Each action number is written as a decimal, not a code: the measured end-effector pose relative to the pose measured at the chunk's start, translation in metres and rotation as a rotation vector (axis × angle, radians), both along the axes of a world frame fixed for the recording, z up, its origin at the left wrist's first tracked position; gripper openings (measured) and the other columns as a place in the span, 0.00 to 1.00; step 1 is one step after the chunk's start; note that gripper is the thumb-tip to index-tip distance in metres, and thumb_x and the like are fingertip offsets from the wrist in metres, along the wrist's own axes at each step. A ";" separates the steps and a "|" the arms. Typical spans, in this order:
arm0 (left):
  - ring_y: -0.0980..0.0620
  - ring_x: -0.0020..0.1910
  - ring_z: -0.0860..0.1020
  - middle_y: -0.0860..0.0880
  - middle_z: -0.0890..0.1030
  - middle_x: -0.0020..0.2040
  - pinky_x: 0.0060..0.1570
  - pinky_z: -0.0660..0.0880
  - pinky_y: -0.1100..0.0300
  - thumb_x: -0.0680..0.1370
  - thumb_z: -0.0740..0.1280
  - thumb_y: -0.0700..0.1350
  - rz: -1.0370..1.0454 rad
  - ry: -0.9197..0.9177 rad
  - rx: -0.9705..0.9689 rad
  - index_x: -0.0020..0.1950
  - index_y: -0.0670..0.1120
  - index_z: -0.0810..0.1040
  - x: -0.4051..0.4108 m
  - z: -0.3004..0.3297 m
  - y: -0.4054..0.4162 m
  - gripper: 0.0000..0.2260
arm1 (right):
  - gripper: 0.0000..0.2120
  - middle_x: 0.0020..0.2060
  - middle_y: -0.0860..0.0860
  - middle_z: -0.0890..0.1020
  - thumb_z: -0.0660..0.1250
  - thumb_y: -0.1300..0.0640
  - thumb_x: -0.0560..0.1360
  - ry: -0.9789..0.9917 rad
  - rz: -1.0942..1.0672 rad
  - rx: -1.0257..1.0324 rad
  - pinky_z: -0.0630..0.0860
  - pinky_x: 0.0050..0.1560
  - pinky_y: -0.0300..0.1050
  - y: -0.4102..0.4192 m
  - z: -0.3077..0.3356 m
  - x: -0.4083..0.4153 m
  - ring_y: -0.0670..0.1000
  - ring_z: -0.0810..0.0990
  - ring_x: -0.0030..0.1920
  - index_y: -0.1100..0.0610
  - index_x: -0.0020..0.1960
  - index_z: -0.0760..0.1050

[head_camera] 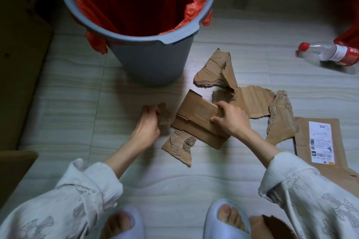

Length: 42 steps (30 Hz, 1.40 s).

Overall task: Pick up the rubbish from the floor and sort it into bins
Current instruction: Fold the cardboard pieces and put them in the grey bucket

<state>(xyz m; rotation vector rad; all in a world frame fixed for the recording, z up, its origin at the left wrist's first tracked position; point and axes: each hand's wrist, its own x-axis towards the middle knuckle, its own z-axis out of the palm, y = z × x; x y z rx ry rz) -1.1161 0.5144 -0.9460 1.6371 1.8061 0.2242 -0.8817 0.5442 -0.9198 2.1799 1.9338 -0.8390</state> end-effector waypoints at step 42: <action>0.45 0.72 0.56 0.47 0.60 0.73 0.68 0.57 0.44 0.76 0.64 0.49 0.285 0.248 0.541 0.71 0.48 0.64 -0.055 0.186 0.130 0.24 | 0.15 0.38 0.54 0.82 0.67 0.60 0.68 0.210 0.083 1.173 0.72 0.42 0.48 0.110 0.228 -0.059 0.59 0.79 0.41 0.57 0.55 0.78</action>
